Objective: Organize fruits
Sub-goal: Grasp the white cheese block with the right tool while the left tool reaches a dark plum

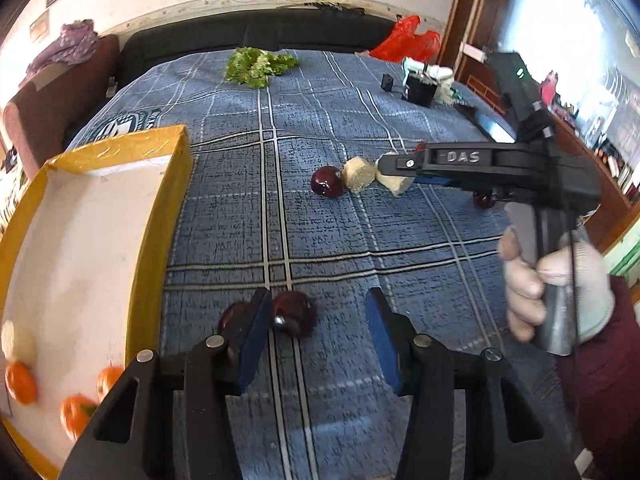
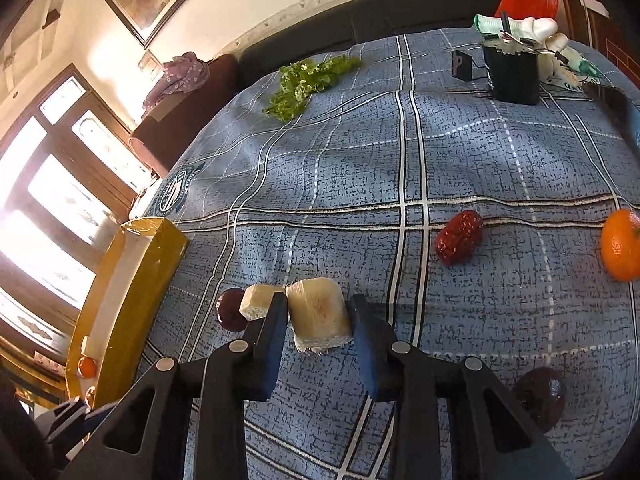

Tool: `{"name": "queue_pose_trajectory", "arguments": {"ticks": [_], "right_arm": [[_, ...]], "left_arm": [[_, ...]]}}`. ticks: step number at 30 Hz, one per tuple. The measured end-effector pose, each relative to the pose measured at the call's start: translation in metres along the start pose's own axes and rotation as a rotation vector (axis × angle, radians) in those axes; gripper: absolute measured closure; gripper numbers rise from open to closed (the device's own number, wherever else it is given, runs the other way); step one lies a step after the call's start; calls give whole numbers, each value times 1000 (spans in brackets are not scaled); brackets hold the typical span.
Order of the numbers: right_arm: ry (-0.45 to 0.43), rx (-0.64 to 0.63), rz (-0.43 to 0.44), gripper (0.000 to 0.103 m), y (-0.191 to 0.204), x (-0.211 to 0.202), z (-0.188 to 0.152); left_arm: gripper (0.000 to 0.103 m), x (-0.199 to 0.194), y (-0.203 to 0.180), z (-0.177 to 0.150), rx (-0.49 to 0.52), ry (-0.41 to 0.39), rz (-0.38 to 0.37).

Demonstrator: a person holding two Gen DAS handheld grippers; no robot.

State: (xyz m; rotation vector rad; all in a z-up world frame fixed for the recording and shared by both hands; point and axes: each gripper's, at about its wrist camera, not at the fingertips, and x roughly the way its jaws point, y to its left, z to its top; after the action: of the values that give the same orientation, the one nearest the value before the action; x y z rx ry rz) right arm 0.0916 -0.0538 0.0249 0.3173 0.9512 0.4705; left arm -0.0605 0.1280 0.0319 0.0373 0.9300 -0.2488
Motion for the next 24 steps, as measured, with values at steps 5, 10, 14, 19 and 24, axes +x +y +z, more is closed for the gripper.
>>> {"name": "queue_pose_trajectory", "arguments": {"ticks": [5, 10, 14, 19, 24], "right_arm": [[12, -11, -15, 68, -1, -4, 1], [11, -37, -32, 67, 1, -2, -1], [3, -37, -35, 62, 4, -1, -1], [-4, -54, -42, 56, 9, 1, -1], [-8, -70, -49, 55, 12, 4, 0]], "left_arm": [[55, 19, -5, 6, 84, 35, 62], [62, 12, 0, 4, 79, 39, 35], [60, 15, -1, 6, 89, 41, 43], [50, 24, -16, 4, 185, 46, 116], [77, 23, -19, 3, 228, 22, 210]]}}
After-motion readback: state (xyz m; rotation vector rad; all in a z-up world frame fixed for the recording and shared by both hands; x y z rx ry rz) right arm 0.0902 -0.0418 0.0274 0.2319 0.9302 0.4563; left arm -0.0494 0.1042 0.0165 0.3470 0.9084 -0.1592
